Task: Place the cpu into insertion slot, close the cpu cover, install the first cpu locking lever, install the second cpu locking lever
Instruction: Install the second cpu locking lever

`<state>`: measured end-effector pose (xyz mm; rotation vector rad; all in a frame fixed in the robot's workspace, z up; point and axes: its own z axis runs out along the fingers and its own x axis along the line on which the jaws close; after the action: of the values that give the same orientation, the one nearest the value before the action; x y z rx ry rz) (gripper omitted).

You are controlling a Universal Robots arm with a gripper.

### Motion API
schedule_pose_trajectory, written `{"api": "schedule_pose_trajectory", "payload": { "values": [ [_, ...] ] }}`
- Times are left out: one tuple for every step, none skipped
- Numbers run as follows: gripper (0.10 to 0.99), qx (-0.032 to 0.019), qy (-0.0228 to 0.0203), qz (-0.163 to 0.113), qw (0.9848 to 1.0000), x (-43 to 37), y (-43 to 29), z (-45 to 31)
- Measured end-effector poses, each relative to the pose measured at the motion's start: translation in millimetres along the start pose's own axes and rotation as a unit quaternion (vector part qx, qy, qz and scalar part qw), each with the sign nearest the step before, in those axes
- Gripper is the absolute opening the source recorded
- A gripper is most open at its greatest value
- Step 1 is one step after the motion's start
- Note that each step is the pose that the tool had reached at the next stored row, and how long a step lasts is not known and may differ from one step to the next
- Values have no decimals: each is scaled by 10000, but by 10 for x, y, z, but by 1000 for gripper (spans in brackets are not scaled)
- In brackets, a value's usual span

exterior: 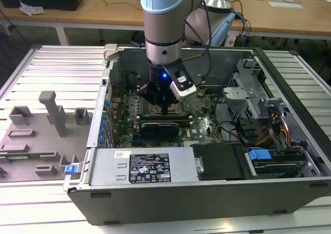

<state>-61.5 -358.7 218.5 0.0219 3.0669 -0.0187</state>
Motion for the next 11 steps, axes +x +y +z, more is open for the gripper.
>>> {"api": "schedule_pose_trajectory", "payload": {
  "values": [
    [106, -5, 0, 1, 10000, 17, -1, 3],
    [106, -11, 0, 1, 10000, 32, -5, 6],
    [106, -43, 1, 3, 10000, 50, -21, 10],
    [106, -85, 1, 6, 10000, 62, -42, 13],
    [106, -137, 2, 10, 9999, 76, -69, 14],
    [106, -215, 3, 17, 9998, 88, -103, 16],
    [106, -325, 5, 25, 9995, 98, -133, 18],
    [106, -382, 6, 29, 9993, 102, -147, 19],
    [106, -445, 7, 33, 9990, 108, -164, 20],
    [106, -534, 8, 40, 9986, 118, -190, 22],
    [106, -610, 9, 46, 9981, 126, -213, 24]
  ]
}}
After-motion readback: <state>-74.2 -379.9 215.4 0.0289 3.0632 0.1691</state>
